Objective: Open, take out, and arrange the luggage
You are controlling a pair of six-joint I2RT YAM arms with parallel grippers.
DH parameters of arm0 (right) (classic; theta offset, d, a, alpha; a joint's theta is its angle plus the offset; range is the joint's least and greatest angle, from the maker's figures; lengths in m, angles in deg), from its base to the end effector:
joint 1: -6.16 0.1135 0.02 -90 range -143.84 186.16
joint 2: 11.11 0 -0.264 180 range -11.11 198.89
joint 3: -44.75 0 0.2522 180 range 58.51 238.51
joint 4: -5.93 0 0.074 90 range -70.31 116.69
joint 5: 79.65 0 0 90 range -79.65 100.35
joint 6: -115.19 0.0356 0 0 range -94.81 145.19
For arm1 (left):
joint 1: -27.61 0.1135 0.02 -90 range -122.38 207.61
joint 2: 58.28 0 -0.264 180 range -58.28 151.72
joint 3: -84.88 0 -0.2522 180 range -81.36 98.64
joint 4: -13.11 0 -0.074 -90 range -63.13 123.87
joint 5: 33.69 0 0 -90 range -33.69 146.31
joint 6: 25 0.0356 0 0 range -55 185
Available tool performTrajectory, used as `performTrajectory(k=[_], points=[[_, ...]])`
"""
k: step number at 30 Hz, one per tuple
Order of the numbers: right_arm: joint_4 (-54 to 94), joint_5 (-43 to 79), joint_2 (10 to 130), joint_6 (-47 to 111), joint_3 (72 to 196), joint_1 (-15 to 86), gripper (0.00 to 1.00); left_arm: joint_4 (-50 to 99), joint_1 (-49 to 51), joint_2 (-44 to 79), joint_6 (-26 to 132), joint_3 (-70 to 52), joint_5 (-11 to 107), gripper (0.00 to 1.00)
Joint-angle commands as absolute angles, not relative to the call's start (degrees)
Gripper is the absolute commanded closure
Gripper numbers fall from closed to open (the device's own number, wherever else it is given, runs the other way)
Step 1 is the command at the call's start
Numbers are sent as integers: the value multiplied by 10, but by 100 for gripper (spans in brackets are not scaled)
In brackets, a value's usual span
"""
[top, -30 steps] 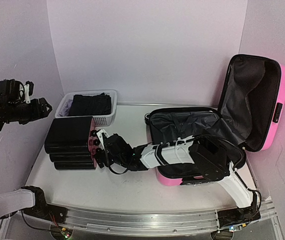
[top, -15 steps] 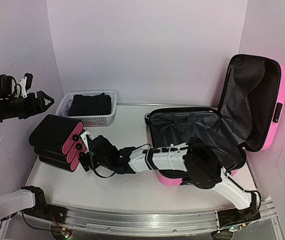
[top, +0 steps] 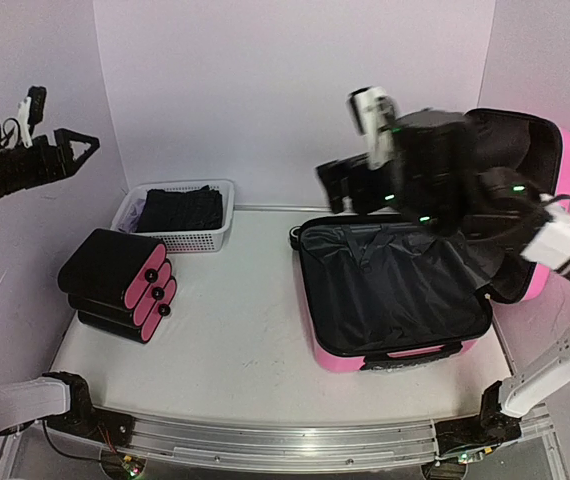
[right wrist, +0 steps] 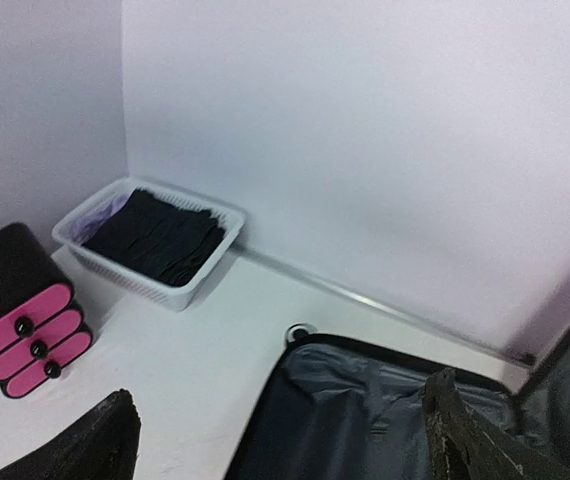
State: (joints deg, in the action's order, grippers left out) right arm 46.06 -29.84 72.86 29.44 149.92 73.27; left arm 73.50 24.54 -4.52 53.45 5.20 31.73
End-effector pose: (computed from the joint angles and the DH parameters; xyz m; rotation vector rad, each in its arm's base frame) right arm 0.1468 0.2887 0.4344 -0.5274 1.7485 0.2110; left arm 0.1396 -0.0223 0.4841 0.1734 1.8181 -0.5685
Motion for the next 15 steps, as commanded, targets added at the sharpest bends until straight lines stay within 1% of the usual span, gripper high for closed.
performTrajectory(k=[1,5,10,12,15], points=[[574,-390,607,231,1510,739,2,664,244,-64,554,120,313,12],[590,-394,547,181,1543,739,2,644,244,-80,551,129,336,10],[583,-399,542,159,1563,739,2,642,244,-87,552,128,353,9],[576,-370,536,149,1550,739,2,642,244,-93,550,122,355,8],[561,-372,532,147,1539,739,2,643,244,-98,549,114,356,8]])
